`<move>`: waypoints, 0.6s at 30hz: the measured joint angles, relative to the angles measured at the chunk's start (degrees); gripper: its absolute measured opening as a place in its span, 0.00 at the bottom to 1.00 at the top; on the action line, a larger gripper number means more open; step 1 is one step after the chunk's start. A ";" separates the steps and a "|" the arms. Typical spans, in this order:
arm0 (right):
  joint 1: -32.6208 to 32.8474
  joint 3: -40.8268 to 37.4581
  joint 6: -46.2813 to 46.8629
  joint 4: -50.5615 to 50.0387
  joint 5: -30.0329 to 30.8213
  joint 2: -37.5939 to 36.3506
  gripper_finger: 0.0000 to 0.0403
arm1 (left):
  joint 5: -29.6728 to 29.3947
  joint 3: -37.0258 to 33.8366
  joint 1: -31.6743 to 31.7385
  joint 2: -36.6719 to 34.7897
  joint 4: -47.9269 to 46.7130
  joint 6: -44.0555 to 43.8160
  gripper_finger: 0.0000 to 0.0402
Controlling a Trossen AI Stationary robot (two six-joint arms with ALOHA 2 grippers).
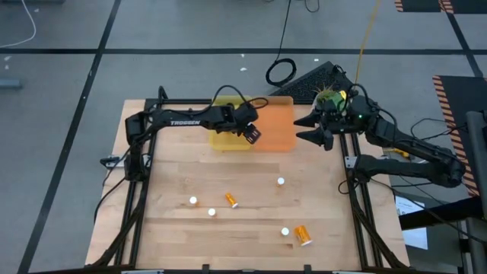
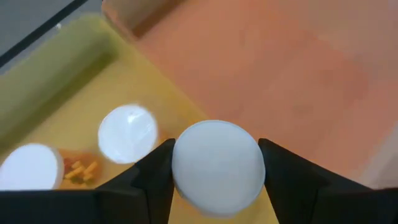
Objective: Pick and place medicine bottles into bin by pill shape (circle, oval)
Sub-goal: Put the large orange capsule bottle into the yellow bin
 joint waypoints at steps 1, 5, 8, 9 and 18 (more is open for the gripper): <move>0.00 0.00 0.00 -0.10 0.00 0.06 0.78 | -0.03 -0.76 0.20 0.00 0.45 -0.21 0.51; 0.00 0.00 0.41 0.04 0.01 0.18 0.78 | -0.10 -3.50 0.81 0.00 3.84 -0.24 0.56; 0.00 0.00 0.61 0.03 0.04 0.26 0.78 | 0.47 -5.31 1.23 0.00 5.61 -0.61 0.58; 0.00 0.00 0.61 0.03 0.04 0.26 0.78 | 0.48 -5.50 1.26 0.00 5.98 -0.92 0.58; 0.00 0.00 0.91 0.08 0.11 0.25 0.78 | 0.57 -5.48 1.26 -0.04 5.92 -0.14 0.55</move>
